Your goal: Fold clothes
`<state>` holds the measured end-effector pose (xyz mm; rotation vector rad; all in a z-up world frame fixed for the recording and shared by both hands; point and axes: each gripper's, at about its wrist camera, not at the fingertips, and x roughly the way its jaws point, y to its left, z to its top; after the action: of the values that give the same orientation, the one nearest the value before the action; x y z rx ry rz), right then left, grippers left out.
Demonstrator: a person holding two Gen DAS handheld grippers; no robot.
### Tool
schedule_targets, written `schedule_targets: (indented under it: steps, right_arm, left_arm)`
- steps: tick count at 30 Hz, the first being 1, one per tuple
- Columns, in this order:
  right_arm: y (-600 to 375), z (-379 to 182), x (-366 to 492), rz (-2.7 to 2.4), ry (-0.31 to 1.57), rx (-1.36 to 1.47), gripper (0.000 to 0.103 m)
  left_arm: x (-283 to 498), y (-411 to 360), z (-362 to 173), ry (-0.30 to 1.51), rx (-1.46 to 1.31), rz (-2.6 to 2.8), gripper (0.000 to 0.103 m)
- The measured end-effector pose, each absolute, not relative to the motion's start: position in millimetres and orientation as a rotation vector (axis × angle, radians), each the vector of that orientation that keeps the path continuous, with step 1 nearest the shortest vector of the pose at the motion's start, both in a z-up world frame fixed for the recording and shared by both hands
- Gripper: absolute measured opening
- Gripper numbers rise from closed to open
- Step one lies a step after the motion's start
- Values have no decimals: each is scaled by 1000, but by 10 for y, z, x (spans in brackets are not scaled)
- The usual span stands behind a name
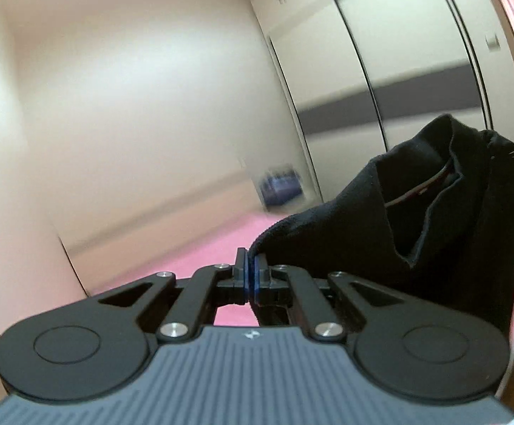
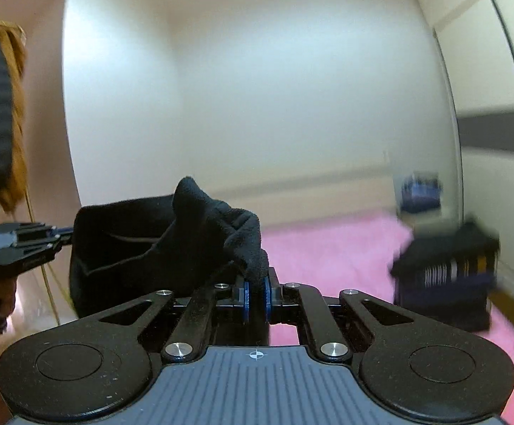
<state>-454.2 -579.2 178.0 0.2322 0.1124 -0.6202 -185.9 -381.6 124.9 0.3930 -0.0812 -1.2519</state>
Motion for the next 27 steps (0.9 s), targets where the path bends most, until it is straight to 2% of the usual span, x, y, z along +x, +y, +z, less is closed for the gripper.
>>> schedule_targets:
  steps: [5,8,12,16,17,18,19,20,22,25,27]
  right_arm:
    - [-6096,2420,-4481,-625,-4,98,6]
    - [-6661,2465,-4219,-610,0,32,6]
    - [-7819,1963,-3635,-565,113,57,7]
    - [-9006,943,-2930,-511,303,117,9]
    - [-9209,650,-2757,-508,361,106,41]
    - [-9381,345,-2630,-524,403,103,65]
    - [-9535,30,-2563,-534,429,127,93]
    - [-9653,-255,-2551,-527,452,167,94]
    - [-9790,-758,-2601,-526,532,248,94]
    - [-9700,-1376,-2848,-507,647,382,94]
    - [-9593,-1726,-3057,-506,737,485,94]
  left_arm:
    - [-1929,-3977,1860,-219,311,-1219,1]
    - [-1814,-4406,1910,-220,322,-1189,1]
    - [-1481,-5367,1441,-96,376,-1130,2]
    - [-1040,-6538,425,134,458,-1052,4]
    - [-923,-6794,96,212,477,-1017,9]
    - [-815,-6982,-248,288,483,-972,12]
    - [-706,-7170,-592,363,489,-926,24]
    - [-619,-7315,-915,436,493,-884,31]
    - [-572,-7343,-1432,567,498,-825,32]
    - [-715,-7162,-2003,746,495,-793,43]
    - [-871,-7009,-2323,859,487,-787,44]
